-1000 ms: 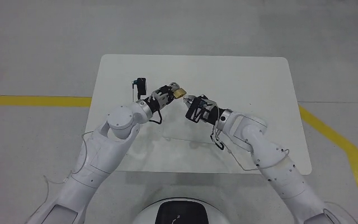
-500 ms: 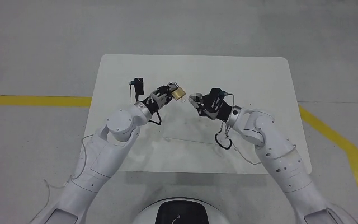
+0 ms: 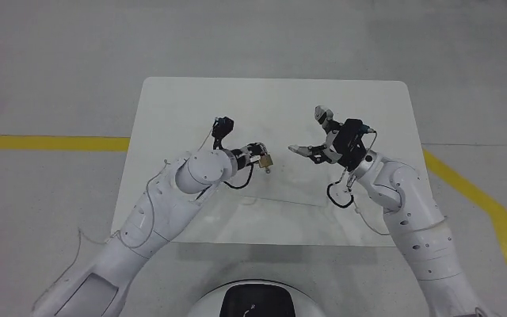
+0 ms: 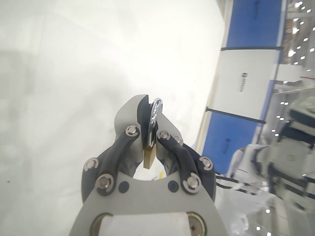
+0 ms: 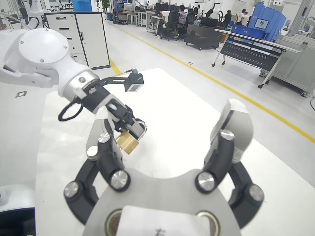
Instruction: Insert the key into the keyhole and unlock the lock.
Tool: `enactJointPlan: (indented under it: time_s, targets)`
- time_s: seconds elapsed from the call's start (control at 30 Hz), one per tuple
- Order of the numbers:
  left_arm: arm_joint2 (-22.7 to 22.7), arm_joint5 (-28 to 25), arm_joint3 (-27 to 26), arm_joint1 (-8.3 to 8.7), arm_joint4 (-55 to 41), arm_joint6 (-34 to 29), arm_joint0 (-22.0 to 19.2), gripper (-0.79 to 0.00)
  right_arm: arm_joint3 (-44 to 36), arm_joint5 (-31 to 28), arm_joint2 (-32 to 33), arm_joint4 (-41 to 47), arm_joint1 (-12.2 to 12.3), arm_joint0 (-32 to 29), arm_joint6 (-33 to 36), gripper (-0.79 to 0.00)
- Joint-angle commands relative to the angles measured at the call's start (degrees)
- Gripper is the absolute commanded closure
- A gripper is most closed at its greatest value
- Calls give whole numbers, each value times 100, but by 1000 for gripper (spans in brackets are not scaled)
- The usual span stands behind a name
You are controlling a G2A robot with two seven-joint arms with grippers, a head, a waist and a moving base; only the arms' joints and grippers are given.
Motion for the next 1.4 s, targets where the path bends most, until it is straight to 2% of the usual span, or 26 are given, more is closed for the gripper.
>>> enactJointPlan:
  time_s: [0.0,0.03,0.07,0.23,0.33,0.43,0.6,0.73,0.83,0.9,0.97,1.1,1.37]
  targets:
    - [341,218,168,-78,324,-81,-163,-77,0,-1,1,0,0,0,-1,-785]
    - [476,298,246,-121,380,-155,-223,-499,0,-1,1,0,0,0,-1,-785]
    - [578,356,322,-162,412,-219,-292,-785,0,-1,1,0,0,0,-1,-785]
    - [760,452,617,-320,393,-223,-500,-785,0,-1,1,0,0,0,-1,-785]
    - [595,413,658,-335,254,-208,-533,-785,0,-1,1,0,0,0,-1,-785]
    - [249,328,518,-279,126,-103,-438,-785,0,-1,1,0,0,0,-1,-785]
    - [-738,-62,-166,-69,-113,318,107,-785,0,-1,1,0,0,0,-1,-785]
    - [-1579,-783,-930,78,-345,797,797,-785,0,-1,1,0,0,0,-1,-785]
    - [-1969,-1249,-1410,149,52,1603,1310,-785,0,-1,1,0,0,0,-1,-785]
    - [-2159,-1545,-1644,179,82,1777,1606,-785,0,-1,1,0,0,0,-1,-785]
    - [-2339,-1602,-1750,215,307,1918,1790,-785,0,-1,1,0,0,0,-1,-785]
    - [-2418,-1401,-1875,228,966,2508,2011,-785,19,76,24,69,-3,-35,-8,-785]
    - [-2666,-1255,-1414,203,1547,3465,2160,-785,469,441,869,716,66,-331,-298,-785]
